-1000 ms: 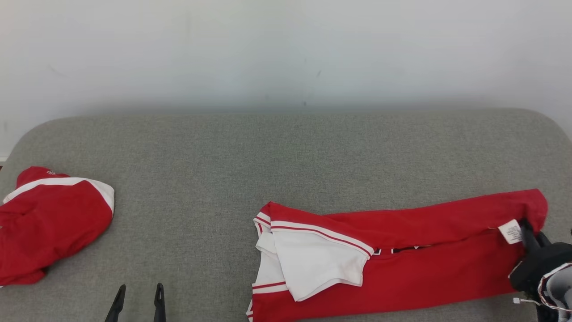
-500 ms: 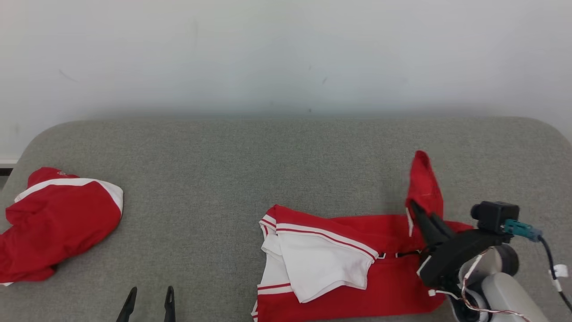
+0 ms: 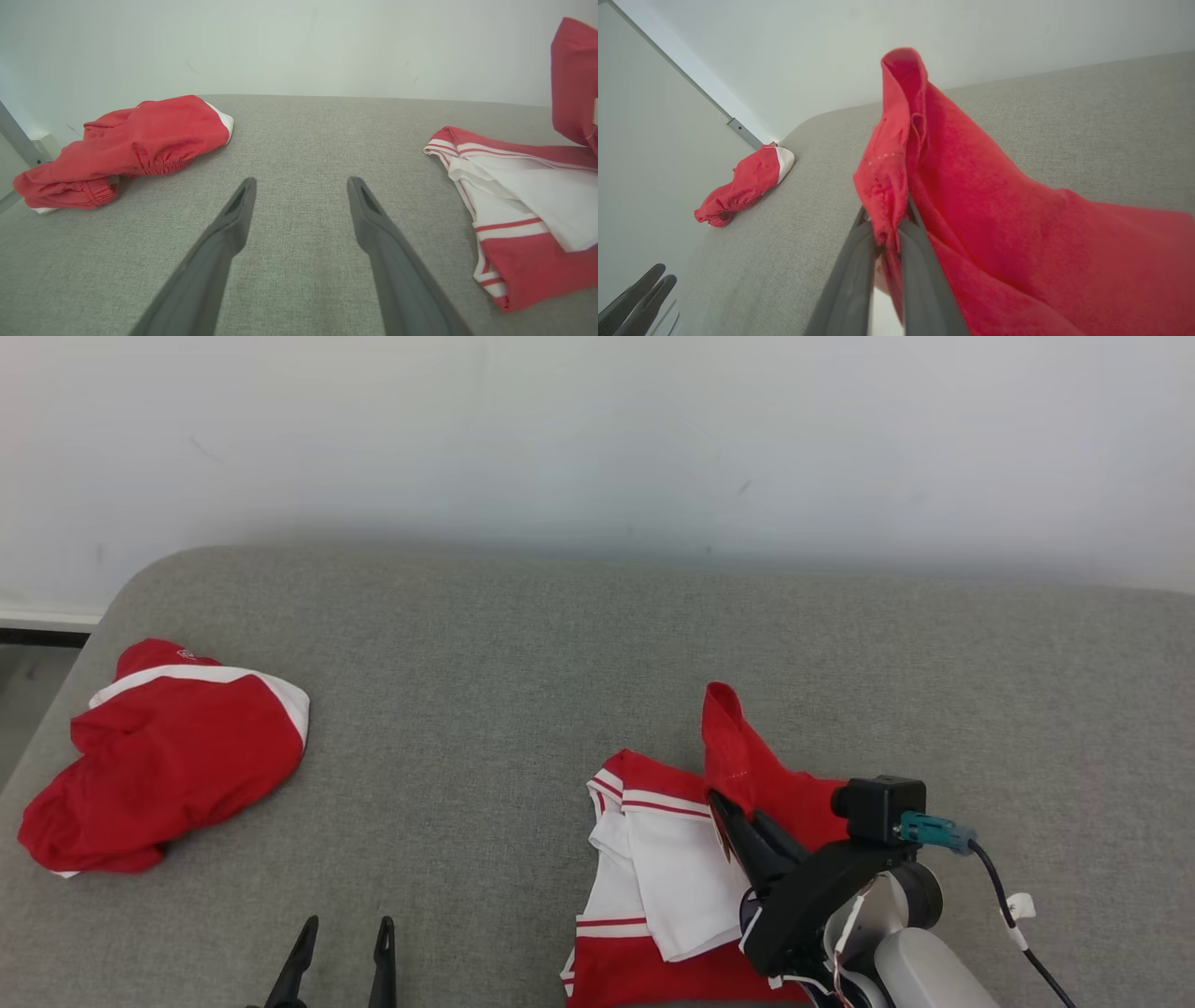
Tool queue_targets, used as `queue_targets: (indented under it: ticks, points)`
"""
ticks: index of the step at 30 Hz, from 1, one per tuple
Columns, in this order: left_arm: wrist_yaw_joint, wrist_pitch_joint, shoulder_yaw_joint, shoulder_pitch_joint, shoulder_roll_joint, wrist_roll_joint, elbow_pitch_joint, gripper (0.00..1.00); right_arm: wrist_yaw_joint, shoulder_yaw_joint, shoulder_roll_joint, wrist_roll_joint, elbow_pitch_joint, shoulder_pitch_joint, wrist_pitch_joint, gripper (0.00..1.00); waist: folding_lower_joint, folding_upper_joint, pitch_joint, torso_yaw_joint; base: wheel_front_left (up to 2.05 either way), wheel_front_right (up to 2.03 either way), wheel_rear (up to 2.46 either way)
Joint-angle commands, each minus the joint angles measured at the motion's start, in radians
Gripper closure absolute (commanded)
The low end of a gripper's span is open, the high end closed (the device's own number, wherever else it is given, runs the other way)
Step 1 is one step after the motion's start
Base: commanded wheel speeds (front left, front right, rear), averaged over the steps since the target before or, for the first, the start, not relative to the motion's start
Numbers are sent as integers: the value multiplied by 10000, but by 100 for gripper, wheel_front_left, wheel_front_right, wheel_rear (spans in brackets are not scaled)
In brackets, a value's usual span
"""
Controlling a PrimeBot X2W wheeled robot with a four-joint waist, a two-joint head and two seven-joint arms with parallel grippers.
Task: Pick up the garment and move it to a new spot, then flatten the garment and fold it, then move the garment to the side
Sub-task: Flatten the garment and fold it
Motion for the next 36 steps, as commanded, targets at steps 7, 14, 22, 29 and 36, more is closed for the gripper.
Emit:
queue_targets:
  ticks: [7, 14, 22, 29, 36]
  points:
    - [96, -21, -272, -367, -17, -208, 116, 0, -25, 360, 351, -394, 1089, -443, -536, 100, 0, 0, 357, 455, 0, 0, 0]
    - [137, -21, -361, -489, -18, -266, 173, 0, -25, 632, 441, -462, 2070, -937, -1013, 100, 0, 0, 481, 599, 0, 0, 0]
    - [190, -21, -404, -481, -19, -360, 232, 0, -25, 1326, 449, 421, 3063, -1421, -1622, 0, 0, 0, 518, 638, 0, 0, 0]
    - [222, -21, -210, -300, -19, -231, 157, 0, -25, 1452, 421, -100, 3169, -1912, -2824, 0, 0, 0, 425, 378, 0, 0, 0]
    - [210, -21, -22, -161, -18, -160, 48, 0, -25, 433, -284, -524, 2503, -1611, -3728, 0, 0, 0, 366, 157, 0, 0, 0]
